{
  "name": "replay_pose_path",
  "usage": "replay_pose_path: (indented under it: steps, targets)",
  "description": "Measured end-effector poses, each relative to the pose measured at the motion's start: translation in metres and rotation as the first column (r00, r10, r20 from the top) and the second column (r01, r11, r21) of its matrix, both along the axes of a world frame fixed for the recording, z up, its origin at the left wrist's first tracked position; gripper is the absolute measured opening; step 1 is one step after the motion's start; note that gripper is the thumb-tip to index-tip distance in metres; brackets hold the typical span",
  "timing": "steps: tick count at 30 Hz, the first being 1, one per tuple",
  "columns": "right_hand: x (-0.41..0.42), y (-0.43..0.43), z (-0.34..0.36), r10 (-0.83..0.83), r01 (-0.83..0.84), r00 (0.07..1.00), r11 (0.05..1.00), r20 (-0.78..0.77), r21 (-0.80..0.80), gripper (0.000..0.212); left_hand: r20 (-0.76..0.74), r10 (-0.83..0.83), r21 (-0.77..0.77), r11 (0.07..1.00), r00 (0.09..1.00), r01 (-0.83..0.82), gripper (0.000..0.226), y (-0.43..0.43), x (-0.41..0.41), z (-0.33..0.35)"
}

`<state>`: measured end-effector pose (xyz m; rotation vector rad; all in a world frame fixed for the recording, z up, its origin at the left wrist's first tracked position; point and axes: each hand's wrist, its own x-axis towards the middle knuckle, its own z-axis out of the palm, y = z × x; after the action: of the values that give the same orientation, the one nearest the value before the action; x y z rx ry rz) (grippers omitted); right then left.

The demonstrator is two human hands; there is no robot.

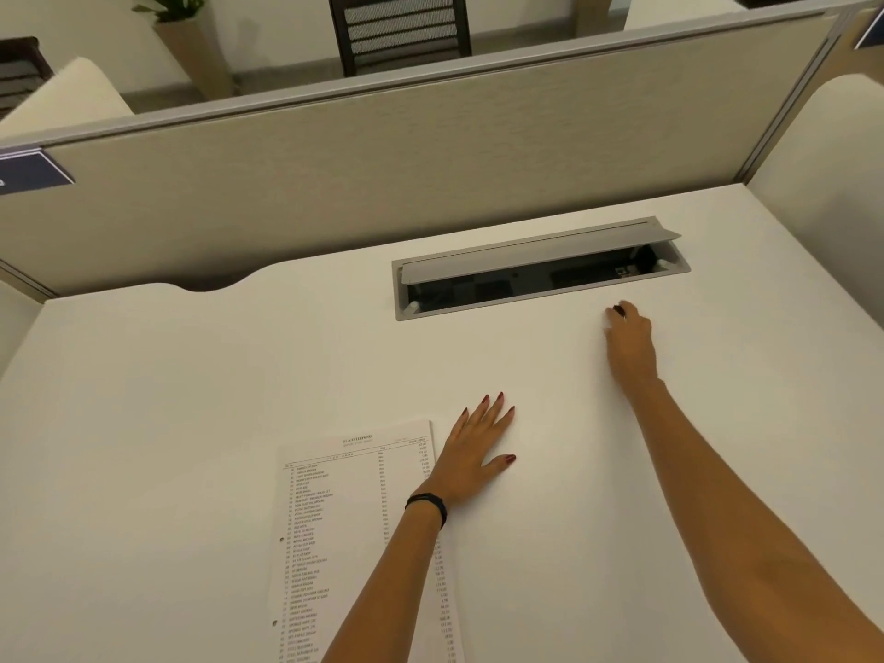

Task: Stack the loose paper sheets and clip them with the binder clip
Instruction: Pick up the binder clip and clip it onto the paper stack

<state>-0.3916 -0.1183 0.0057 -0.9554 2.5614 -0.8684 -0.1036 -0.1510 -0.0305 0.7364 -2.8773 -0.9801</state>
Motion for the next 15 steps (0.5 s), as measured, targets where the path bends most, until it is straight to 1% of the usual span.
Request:
replay_pose_path:
  steps: [2,4,6,7,9,10,12,15]
  targets:
    - [0.027,0.014,0.000,-0.107,0.114,0.991,0.990,0.082,-0.084,0.035,-0.001,0.003,0.019,1.000,1.000,-0.003,0.061,0.001,0.000,0.004]
    - [0.054,0.029,0.002,-0.137,0.146,0.987,0.984,0.089,-0.106,0.029,0.010,0.008,0.033,0.999,1.000,-0.009,0.062,0.005,0.002,0.009]
    - [0.075,0.046,0.001,-0.059,0.058,0.998,0.996,-0.024,-0.065,0.024,0.036,0.005,0.046,0.999,0.999,-0.006,0.064,0.011,0.006,0.015]
    - [0.086,0.055,-0.001,-0.008,0.005,0.995,1.000,-0.104,-0.028,0.025,0.050,0.000,0.054,0.999,0.999,-0.003,0.064,0.015,0.009,0.018]
    - [0.108,0.071,-0.001,0.054,-0.042,0.971,0.997,-0.234,0.057,0.028,0.074,-0.011,0.068,0.998,0.997,0.006,0.065,0.024,0.017,0.025]
    - [0.120,0.079,0.000,0.070,-0.044,0.962,0.994,-0.263,0.103,0.030,0.082,-0.016,0.071,0.997,0.996,0.010,0.066,0.030,0.021,0.029]
    - [0.146,0.092,0.003,0.077,-0.031,0.958,0.986,-0.275,0.166,0.038,0.092,-0.022,0.087,0.996,0.995,0.014,0.065,0.045,0.032,0.037]
    - [0.179,0.115,0.004,0.098,-0.042,0.958,0.977,-0.269,0.209,0.048,0.079,0.001,0.184,0.983,0.997,-0.016,0.060,0.066,0.047,0.044]
